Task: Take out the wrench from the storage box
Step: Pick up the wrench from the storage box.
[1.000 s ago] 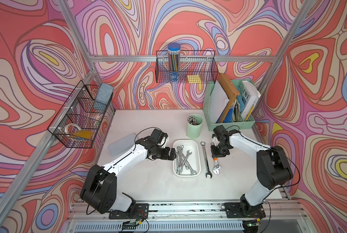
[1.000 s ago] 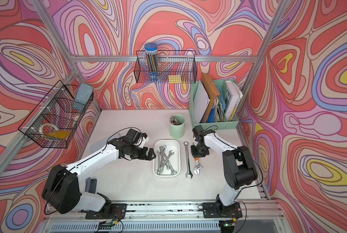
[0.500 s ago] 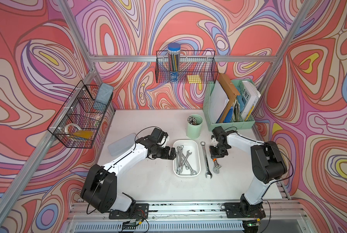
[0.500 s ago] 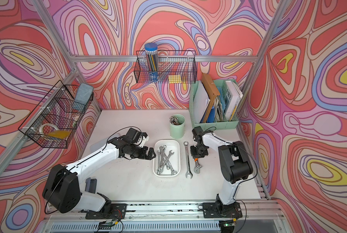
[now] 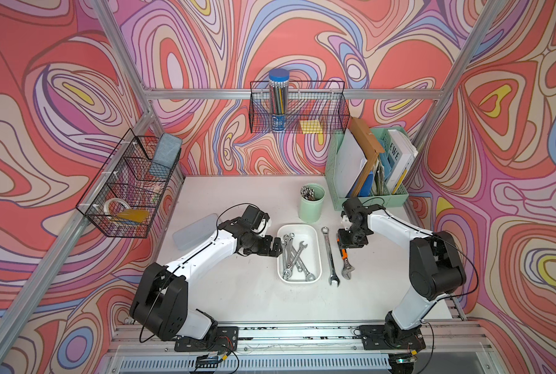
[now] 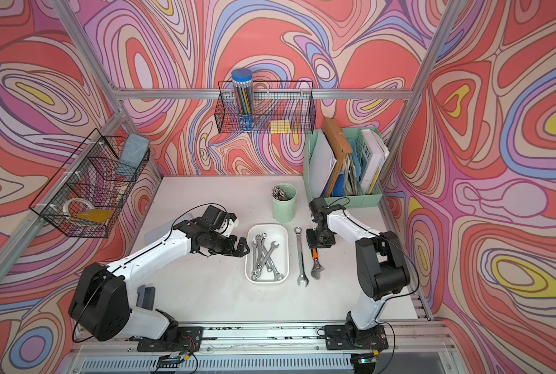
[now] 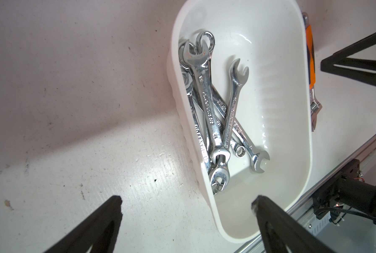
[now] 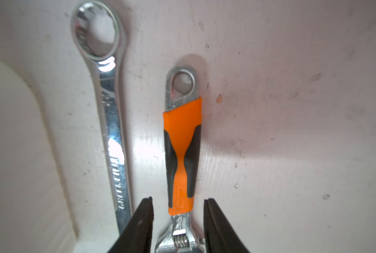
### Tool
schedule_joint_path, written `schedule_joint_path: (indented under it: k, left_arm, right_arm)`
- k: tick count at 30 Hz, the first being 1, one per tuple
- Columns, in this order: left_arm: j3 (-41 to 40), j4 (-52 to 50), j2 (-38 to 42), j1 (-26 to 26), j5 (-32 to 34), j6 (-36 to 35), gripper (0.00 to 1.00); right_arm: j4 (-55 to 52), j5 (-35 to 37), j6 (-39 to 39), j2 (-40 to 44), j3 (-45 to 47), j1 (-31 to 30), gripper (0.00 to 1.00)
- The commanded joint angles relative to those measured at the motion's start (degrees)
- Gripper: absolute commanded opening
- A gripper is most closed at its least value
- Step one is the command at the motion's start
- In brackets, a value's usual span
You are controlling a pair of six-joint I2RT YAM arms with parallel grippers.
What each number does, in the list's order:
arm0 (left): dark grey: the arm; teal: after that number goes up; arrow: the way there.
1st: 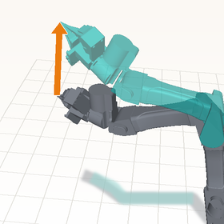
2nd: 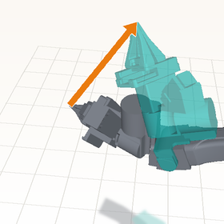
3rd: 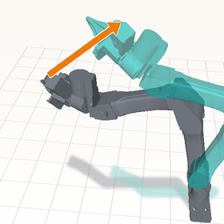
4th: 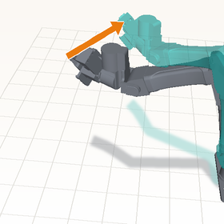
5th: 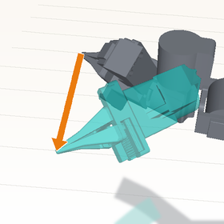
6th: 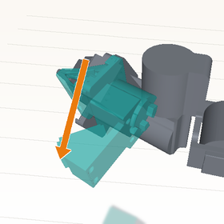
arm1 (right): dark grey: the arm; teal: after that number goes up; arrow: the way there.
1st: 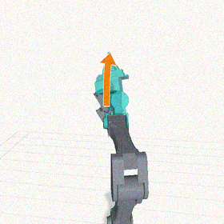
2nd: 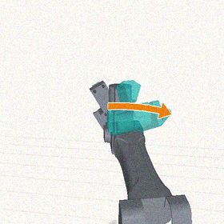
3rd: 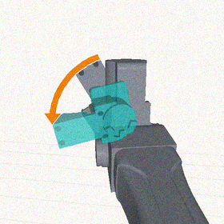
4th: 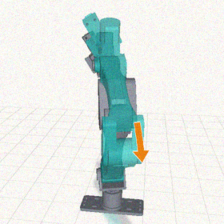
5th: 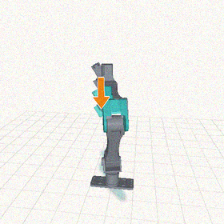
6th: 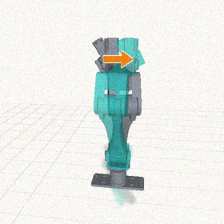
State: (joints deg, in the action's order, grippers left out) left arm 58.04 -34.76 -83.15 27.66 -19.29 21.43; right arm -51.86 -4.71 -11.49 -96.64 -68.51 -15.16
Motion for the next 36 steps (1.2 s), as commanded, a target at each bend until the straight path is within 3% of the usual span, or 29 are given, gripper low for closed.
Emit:
schedule_joint_path:
  k: [1,7,13,18,21,31,36]
  left_arm:
    - [0.60,-1.71,2.09,-0.38,0.60,-0.04,0.99]
    - [-0.47,-1.19,3.44,-0.33,0.68,0.39,0.99]
    - [-1.16,-1.19,3.83,-0.38,1.19,0.16,0.99]
    - [-1.87,-1.09,4.53,-0.36,1.19,-0.08,0.99]
    - [-2.35,-1.05,4.84,-0.33,1.23,-0.30,0.99]
    - [-2.85,-0.54,4.87,-0.33,1.45,-0.84,0.99]
    - [-2.49,-1.18,4.06,-0.38,1.72,-1.87,0.99]
  right_arm:
    - [-2.62,-3.79,-2.56,5.48,-2.63,-0.10,0.44]
    - [-4.51,-6.65,-12.03,11.48,-4.73,-4.04,0.50]
    - [-1.25,-2.11,-33.76,10.23,-7.16,-18.10,0.53]
    - [4.00,2.49,-47.40,5.20,-7.52,-25.66,0.51]
    - [1.21,6.49,-49.57,-0.57,-11.69,-27.69,0.49]
    - [1.95,5.57,-51.26,-14.79,-15.47,-28.06,0.42]
    - [1.36,6.27,-50.96,-18.06,-16.29,-28.05,0.41]
